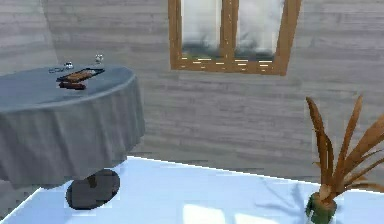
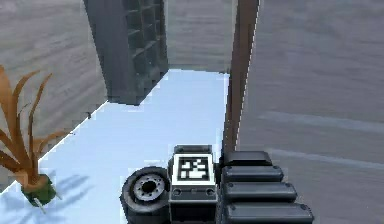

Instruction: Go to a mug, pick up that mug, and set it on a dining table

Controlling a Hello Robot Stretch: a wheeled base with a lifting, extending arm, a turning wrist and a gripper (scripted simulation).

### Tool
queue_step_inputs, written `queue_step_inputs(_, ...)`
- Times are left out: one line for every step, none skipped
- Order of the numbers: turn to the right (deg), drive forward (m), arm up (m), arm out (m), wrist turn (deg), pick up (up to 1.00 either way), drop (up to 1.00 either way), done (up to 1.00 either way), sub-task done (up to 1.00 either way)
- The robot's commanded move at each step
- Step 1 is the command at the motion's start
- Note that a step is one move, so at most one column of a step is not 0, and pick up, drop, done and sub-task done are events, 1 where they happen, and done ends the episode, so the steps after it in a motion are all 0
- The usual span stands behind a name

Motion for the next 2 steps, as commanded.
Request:
queue_step_inputs(-36.0,0.0,0.0,0.0,0.0,0.0,0.0,0.0,0.0)
queue_step_inputs(0.0,0.8,0.0,0.0,0.0,0.0,0.0,0.0,0.0)
